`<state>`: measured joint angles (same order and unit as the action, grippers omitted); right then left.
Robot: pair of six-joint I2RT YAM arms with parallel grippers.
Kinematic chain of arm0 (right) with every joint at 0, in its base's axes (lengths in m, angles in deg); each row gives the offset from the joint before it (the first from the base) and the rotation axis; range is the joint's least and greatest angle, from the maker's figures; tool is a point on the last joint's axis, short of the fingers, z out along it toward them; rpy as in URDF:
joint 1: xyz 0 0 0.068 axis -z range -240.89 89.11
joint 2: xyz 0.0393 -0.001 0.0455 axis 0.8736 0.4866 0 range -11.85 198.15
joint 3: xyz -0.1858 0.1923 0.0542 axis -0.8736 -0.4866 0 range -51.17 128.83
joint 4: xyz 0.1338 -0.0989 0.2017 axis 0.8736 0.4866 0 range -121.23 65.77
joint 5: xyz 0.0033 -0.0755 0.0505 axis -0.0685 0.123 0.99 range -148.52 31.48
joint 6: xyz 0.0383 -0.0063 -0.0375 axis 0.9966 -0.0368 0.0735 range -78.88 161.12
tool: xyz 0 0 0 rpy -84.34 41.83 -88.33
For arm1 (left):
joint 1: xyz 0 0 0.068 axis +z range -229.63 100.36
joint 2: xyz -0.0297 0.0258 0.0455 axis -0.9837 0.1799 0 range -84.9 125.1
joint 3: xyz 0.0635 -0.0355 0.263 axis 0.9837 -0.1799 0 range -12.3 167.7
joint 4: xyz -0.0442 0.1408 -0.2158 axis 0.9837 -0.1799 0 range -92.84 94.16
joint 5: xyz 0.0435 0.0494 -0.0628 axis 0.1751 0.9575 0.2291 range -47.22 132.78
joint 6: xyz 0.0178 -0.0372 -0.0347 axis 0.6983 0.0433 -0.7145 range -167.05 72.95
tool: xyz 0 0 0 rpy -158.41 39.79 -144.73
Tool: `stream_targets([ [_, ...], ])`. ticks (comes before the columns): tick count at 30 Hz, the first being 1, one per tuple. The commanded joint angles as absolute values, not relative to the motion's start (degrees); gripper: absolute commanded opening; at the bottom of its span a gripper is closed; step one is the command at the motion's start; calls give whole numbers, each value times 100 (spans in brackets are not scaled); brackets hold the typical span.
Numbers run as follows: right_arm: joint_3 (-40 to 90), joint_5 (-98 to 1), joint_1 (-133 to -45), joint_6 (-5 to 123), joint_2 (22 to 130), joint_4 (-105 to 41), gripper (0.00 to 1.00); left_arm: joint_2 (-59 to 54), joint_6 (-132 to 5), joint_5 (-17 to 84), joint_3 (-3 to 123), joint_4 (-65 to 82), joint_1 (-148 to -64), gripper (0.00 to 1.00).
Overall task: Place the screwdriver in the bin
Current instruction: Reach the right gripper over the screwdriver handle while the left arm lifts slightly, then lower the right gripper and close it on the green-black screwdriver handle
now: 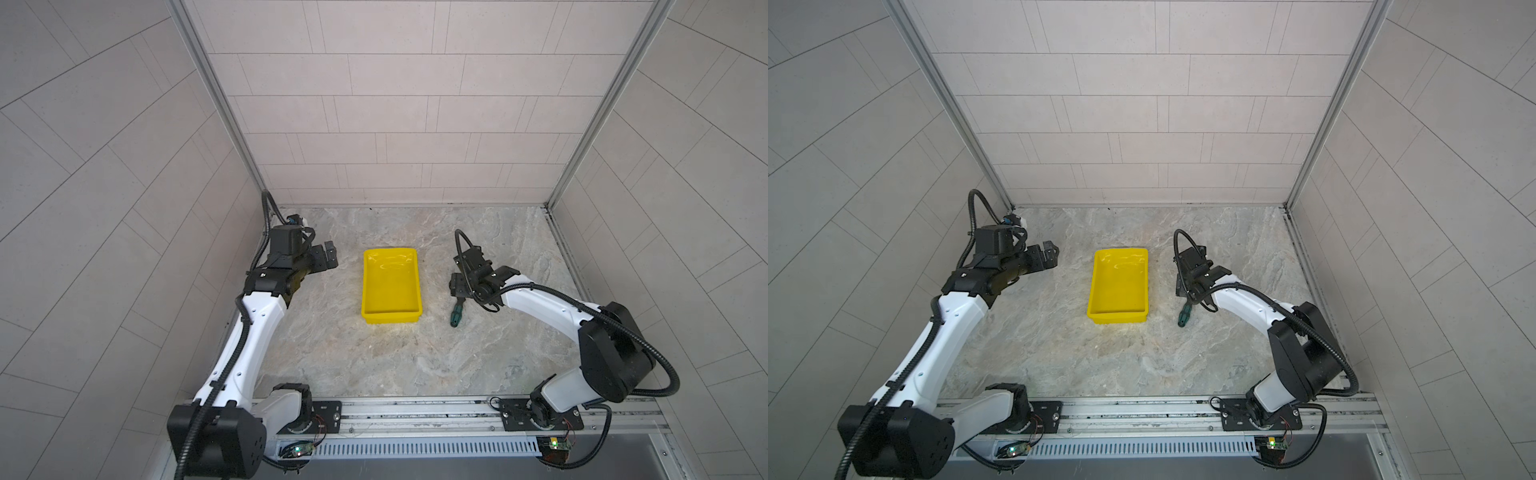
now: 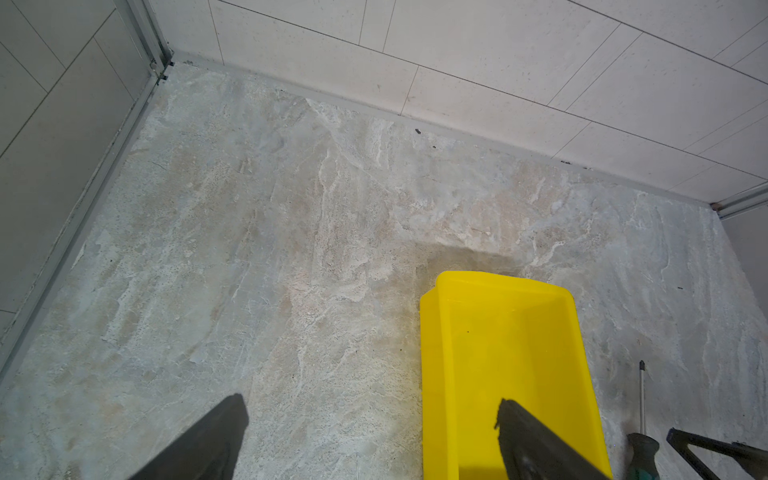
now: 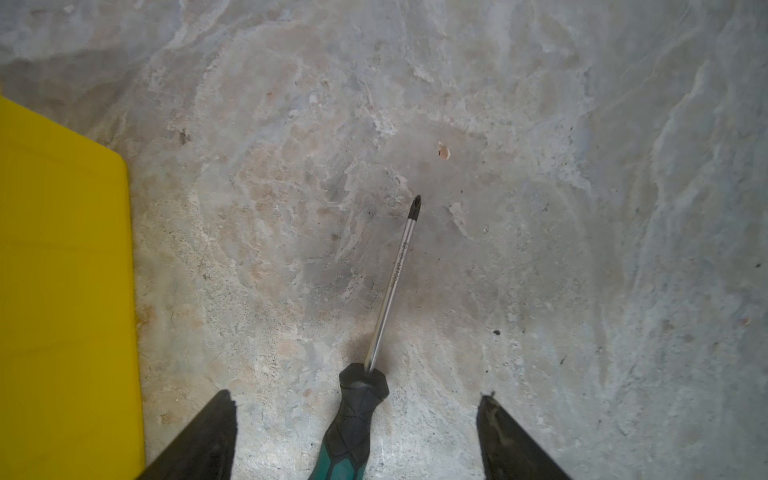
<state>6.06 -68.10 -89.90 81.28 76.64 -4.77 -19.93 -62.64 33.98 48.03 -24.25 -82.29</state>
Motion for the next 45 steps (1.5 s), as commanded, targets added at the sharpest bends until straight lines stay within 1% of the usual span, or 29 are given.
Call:
stream_targets([
  [1,845,-7016,-9059,8566,7865,-230,72,-2069,-6275,3386,4708,-2502,-8223,100],
  [8,638,-6920,-9068,8954,8070,-416,61,-2161,-6260,3464,4664,-2498,-8196,100],
  [16,361,-6821,-9069,9050,8144,-620,51,-2218,-6263,3523,4640,-2481,-8205,100],
  [25,148,-6663,-9068,9078,8299,-861,42,-2308,-6239,3536,4570,-2429,-8201,100],
  [34,329,-6443,-9069,9053,8646,-991,35,-2346,-6208,3597,4508,-2405,-8203,100],
  [36,360,-6430,-9069,9049,8688,-1013,32,-2342,-6204,3603,4504,-2406,-8181,100],
  [39,427,-6399,-9069,9029,8722,-1014,26,-2345,-6192,3634,4497,-2406,-8200,100],
  [41,475,-6394,-9066,9002,8731,-988,19,-2338,-6183,3640,4496,-2414,-8201,100],
  [42,497,-6401,-9062,8973,8719,-972,11,-2337,-6190,3643,4486,-2414,-8201,100],
  [43,514,-6414,-9059,8944,8699,-954,0,-2340,-6188,3647,4490,-2423,-8201,100],
  [45,572,-6476,-9060,8865,8634,-856,0,-2346,-6180,3656,4480,-2440,-8199,100],
])
